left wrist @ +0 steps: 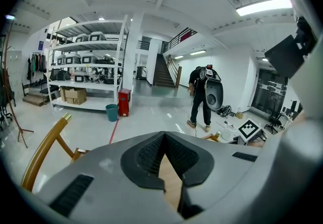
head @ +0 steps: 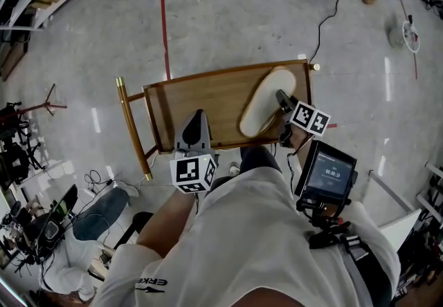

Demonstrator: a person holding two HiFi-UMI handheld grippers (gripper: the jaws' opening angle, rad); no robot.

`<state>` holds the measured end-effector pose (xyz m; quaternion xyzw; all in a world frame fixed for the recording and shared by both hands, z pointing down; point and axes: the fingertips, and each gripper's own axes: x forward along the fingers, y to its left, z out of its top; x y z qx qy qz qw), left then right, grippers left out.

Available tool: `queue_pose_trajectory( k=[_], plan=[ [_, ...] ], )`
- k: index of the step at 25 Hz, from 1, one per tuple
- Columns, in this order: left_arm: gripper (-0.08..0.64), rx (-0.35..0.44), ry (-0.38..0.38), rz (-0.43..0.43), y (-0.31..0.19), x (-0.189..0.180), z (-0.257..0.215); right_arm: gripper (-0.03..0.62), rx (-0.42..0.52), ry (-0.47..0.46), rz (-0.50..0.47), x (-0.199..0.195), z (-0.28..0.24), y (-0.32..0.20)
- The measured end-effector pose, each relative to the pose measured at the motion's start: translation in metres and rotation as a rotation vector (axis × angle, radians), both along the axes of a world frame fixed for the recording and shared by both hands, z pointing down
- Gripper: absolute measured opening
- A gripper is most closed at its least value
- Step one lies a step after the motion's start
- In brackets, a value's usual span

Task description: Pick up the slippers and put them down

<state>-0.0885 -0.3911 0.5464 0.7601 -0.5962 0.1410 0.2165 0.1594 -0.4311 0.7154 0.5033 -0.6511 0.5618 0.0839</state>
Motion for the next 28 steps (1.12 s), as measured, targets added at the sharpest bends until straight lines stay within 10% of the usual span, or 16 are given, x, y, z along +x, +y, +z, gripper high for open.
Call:
queue_pose_trajectory(
  k=[15, 28],
  plan=[
    [0.002, 0.002, -0.002, -0.011, 0.007, -0.004, -0.004, 0.200, 0.002, 0.191, -0.019, 0.019, 0.003, -0.001],
    [0.002, 0.055, 0.010, 0.016, 0.014, 0.008, -0.007, 0.202, 0.193, 0.365, -0.062, 0.037, -0.038, 0.002]
  ],
)
